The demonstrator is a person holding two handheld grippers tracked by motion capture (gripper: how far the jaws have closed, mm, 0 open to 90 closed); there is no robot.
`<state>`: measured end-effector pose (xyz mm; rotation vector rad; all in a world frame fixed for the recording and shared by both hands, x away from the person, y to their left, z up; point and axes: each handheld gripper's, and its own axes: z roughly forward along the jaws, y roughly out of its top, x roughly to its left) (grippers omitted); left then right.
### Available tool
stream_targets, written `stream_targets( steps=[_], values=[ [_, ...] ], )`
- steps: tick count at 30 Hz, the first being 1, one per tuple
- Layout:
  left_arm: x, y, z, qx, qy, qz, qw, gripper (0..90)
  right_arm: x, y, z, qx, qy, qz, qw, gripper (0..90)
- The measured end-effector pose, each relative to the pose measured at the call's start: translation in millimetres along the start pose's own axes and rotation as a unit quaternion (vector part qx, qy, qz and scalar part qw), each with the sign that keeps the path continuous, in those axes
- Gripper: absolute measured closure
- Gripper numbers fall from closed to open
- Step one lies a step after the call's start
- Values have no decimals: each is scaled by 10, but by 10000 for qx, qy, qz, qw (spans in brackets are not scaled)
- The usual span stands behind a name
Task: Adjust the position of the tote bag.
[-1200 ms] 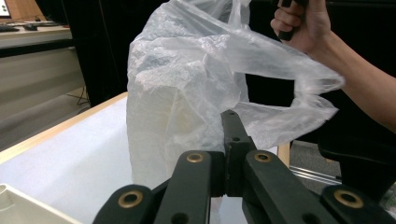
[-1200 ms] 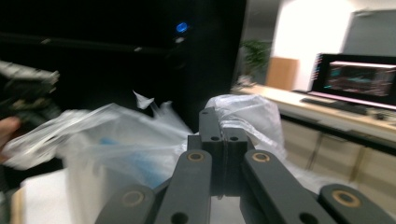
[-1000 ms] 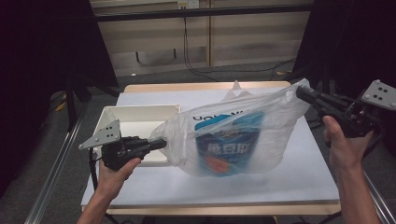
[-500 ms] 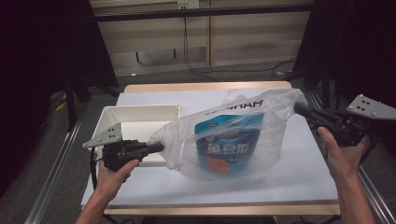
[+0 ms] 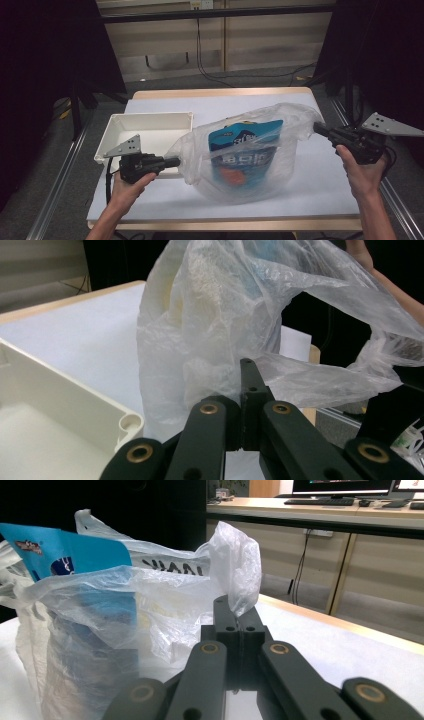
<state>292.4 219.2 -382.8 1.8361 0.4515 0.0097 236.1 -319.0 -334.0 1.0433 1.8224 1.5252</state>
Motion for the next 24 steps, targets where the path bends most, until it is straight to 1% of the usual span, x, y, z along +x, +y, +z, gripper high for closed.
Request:
stream_targets(
  steps=[1, 3, 4, 5, 6, 8, 11, 12, 14, 18, 19, 20, 21, 23, 24],
  values=[
    [-4, -13, 7, 35, 25, -21, 10000, 900, 6, -23, 2, -6, 27, 17, 10000, 900],
    [-2, -35, 9, 135, 54, 39, 9999, 900, 17, -66, -2, 47, 59, -9, 10000, 900],
    [-8, -46, 10, 147, 60, 39, 9999, 900, 23, -87, 0, 65, 89, -26, 9999, 900],
    [-12, -58, 4, 208, 77, 74, 9997, 900, 34, -105, 0, 126, 75, 4, 9999, 900],
    [-19, -73, 6, 244, 77, 83, 9996, 900, 36, -125, 0, 175, 60, -14, 9998, 900],
    [-27, -110, 9, 354, 88, 128, 9993, 900, 39, -168, 2, 221, 83, -13, 9997, 900],
    [-41, -181, 19, 504, 130, 111, 9986, 900, 54, -227, -6, 223, 102, 48, 9997, 900],
    [-41, -205, 23, 549, 105, 106, 9984, 900, 63, -244, -10, 240, 104, 47, 9996, 900],
    [-44, -248, 31, 642, 145, 96, 9978, 900, 78, -277, -18, 295, 140, 6, 9995, 900],
    [-65, -329, 58, 782, 120, 49, 9969, 900, 98, -357, -26, 378, 153, 51, 9992, 900],
    [-79, -347, 70, 829, 110, 91, 9965, 900, 98, -383, -26, 390, 143, 51, 9991, 900],
    [-94, -358, 77, 862, 99, 107, 9962, 900, 102, -414, -28, 415, 182, 25, 9990, 900],
    [-114, -365, 81, 869, 113, 98, 9961, 900, 118, -437, -30, 440, 185, 93, 9988, 900],
    [-146, -374, 79, 952, 157, 180, 9952, 900, 129, -473, -39, 531, 195, 46, 9984, 900],
    [-156, -380, 76, 960, 162, 198, 9951, 900, 138, -494, -40, 550, 217, 67, 9982, 900]
  ],
)
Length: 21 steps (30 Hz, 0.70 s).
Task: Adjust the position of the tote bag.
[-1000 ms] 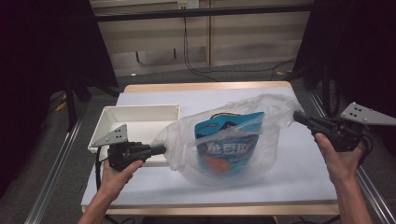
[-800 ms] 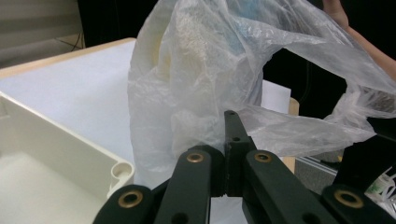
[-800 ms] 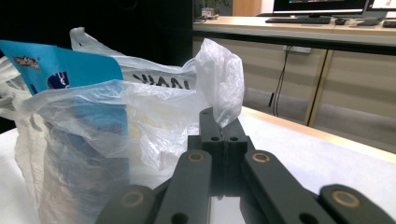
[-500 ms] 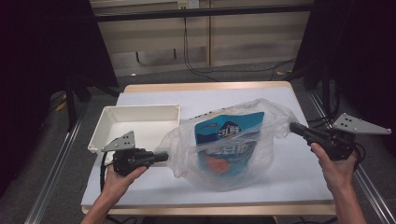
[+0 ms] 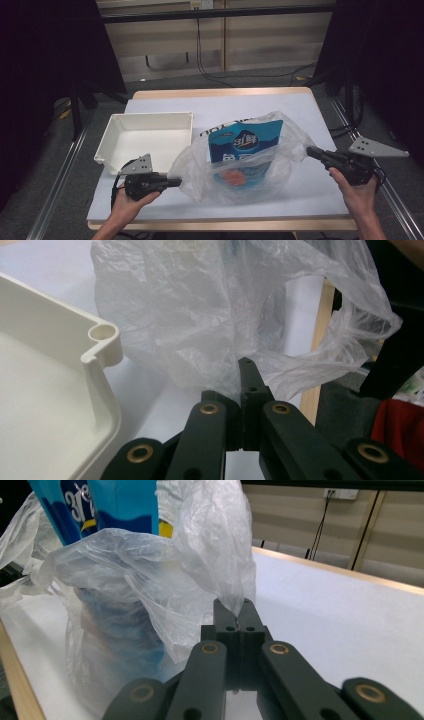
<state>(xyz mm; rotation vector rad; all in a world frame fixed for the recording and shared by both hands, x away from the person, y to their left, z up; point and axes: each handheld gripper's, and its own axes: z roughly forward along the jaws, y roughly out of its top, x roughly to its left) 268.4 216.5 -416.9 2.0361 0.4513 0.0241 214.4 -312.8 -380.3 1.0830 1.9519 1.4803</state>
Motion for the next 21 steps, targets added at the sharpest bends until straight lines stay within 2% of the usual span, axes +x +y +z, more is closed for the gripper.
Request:
stream_targets(
  steps=[4, 10, 15, 17, 21],
  values=[
    [-28, -46, 42, 126, 70, 30, 9999, 900, 28, -79, 4, 180, -4, -5, 9998, 900],
    [-37, -120, 173, 384, -1, 57, 9992, 900, 27, -245, 56, 404, -5, 111, 9991, 900],
    [-55, -181, 198, 535, -31, 91, 9985, 900, 45, -366, 36, 532, -15, 167, 9984, 900],
    [-60, -210, 215, 565, -42, 41, 9984, 900, 52, -389, 35, 573, -39, 160, 9982, 900],
    [-75, -237, 245, 765, -42, 132, 9970, 900, 62, -466, 28, 677, -5, 194, 9975, 900]
  ],
)
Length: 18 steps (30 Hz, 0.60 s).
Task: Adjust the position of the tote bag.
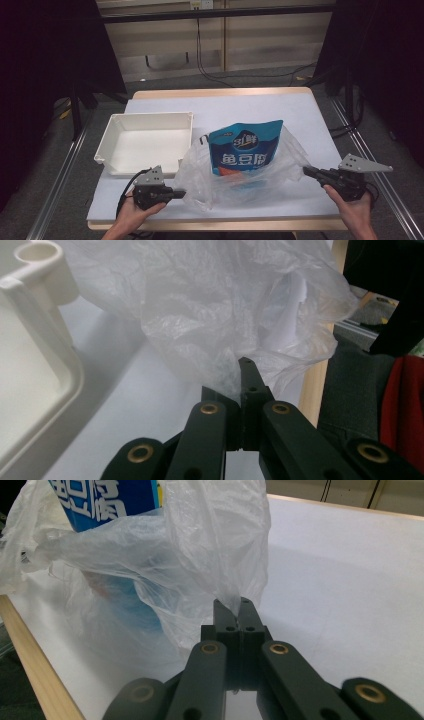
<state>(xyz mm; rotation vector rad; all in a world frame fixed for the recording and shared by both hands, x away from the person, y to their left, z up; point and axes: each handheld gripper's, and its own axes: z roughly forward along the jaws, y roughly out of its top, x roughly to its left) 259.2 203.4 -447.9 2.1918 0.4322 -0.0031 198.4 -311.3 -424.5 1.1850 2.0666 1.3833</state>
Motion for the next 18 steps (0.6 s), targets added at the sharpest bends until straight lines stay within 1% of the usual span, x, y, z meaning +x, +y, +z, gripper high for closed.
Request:
stream_targets(
  steps=[1, 2, 3, 4, 5, 7, 8, 10, 11, 12, 13, 14, 15, 16, 17, 18],
  values=[
    [-5, -7, 15, 1, -16, -4, 10000, 900, 4, -18, 10, 22, 13, 4, 10000, 900],
    [-10, -13, 23, 63, 2, 1, 10000, 900, 6, -42, 19, 74, 19, -23, 10000, 900],
    [-13, -24, 38, 54, -10, -21, 10000, 900, 14, -67, 32, 118, 27, -4, 9999, 900],
    [-12, -36, 52, 70, -36, -13, 10000, 900, 15, -90, 43, 184, 23, -40, 9998, 900],
    [-15, -45, 62, 147, -19, -7, 9999, 900, 11, -108, 53, 231, 22, -28, 9997, 900],
    [-23, -72, 100, 198, -21, -7, 9998, 900, -3, -143, 74, 275, 59, 26, 9996, 900],
    [-21, -82, 104, 240, -34, 13, 9997, 900, -10, -160, 89, 310, 31, -13, 9995, 900],
    [-28, -81, 88, 215, -45, -19, 9998, 900, -18, -185, 100, 351, 84, -27, 9993, 900],
    [-39, -85, 93, 105, -81, -49, 9999, 900, -18, -186, 92, 318, 111, -37, 9994, 900],
    [-46, -76, 78, 154, -69, 4, 9999, 900, -12, -179, 78, 253, 117, -48, 9996, 900],
    [-52, -71, 67, 81, -96, 11, 9999, 900, -4, -166, 63, 189, 155, -59, 9997, 900],
    [-57, -63, 53, 60, -88, -5, 9999, 900, 5, -149, 44, 98, 210, -87, 9997, 900],
    [-59, -60, 39, -37, -117, -36, 9999, 900, 9, -141, 32, 35, 251, -89, 9996, 897],
    [-55, -57, 18, -79, -115, -51, 9999, 860, 28, -118, 10, -46, 279, -103, 9995, 889],
    [-57, -59, 3, -176, -110, -138, 9997, 860, 28, -118, 10, -46, 279, -103, 9995, 889],
    [-52, -62, -22, -214, -149, -123, 9996, 845, 35, -109, 4, -69, 325, -128, 9994, 880]
  ],
)
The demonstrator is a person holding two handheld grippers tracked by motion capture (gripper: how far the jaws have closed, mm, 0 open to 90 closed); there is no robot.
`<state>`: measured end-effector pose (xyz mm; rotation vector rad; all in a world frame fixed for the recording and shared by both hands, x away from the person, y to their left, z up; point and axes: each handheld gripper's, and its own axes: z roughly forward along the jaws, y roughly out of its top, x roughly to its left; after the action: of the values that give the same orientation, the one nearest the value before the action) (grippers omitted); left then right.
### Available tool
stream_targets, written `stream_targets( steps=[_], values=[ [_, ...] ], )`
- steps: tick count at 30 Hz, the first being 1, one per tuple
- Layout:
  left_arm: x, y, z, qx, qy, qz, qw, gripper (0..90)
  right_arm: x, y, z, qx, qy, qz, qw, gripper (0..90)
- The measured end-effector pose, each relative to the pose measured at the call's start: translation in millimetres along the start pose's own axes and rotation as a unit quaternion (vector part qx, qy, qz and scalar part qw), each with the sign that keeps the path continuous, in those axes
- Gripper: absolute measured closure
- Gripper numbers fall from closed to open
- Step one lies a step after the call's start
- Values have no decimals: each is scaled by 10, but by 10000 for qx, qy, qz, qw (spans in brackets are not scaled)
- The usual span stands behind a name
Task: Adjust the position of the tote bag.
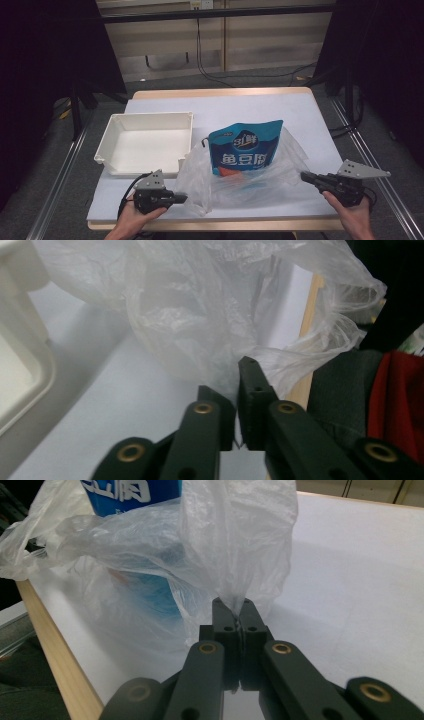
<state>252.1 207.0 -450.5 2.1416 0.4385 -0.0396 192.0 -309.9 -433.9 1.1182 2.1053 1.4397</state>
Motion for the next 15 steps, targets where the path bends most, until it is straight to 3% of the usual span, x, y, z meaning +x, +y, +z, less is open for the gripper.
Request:
stream_targets(
  steps=[2, 7, 15],
  values=[
    [-20, -5, -45, -123, -12, -24, 9999, 841, 24, 18, -8, -54, 50, -20, 10000, 852],
    [-78, -26, -186, -309, 43, -13, 9995, 734, 78, 54, -61, -174, 119, -43, 9998, 749],
    [-61, -26, -448, -671, 327, -79, 9972, 620, 131, 119, -225, -431, 57, -124, 9990, 601]
  ],
)
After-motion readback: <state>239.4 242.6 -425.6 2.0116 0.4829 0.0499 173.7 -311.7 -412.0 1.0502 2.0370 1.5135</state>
